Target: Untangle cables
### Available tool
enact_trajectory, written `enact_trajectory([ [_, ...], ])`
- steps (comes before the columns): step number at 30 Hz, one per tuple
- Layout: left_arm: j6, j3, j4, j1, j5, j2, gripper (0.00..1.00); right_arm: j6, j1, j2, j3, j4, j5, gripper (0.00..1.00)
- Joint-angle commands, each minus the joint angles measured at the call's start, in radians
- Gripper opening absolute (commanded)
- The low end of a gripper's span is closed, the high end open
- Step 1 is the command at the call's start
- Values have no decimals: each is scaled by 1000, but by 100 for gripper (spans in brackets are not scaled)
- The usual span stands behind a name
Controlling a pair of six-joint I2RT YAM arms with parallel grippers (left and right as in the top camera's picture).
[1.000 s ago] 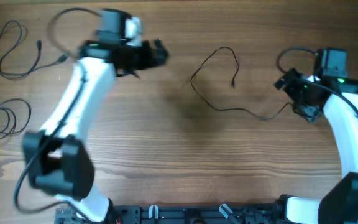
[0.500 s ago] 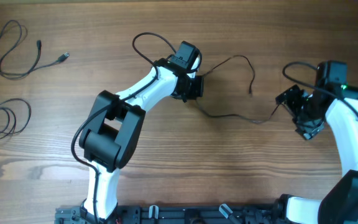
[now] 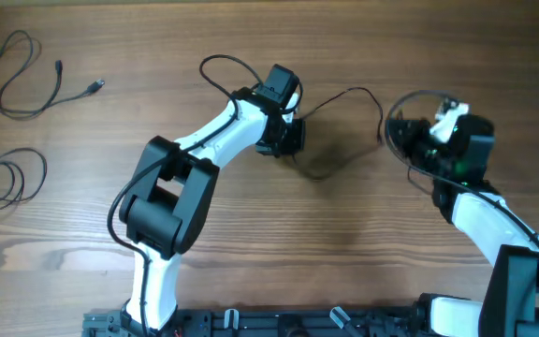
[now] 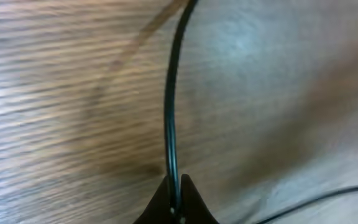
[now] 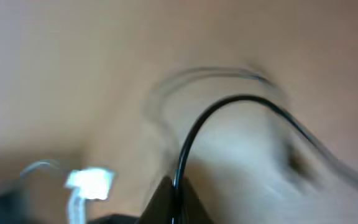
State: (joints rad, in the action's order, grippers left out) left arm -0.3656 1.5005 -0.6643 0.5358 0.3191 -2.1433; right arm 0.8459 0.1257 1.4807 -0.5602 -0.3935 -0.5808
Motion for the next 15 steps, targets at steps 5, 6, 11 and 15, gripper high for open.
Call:
enact_trajectory([
  [5,502,5,-44,31,304,-7,4,-229,-135,4,-11,42,25,12],
  [6,523,5,-51,36,337,-7,4,-228,-165,5,-11,78,122,13],
  [11,523,5,-62,87,346,-7,4,-135,-198,8,-11,117,276,74],
  [15,523,5,-59,121,346,-7,4,-66,-198,34,-11,233,321,100],
])
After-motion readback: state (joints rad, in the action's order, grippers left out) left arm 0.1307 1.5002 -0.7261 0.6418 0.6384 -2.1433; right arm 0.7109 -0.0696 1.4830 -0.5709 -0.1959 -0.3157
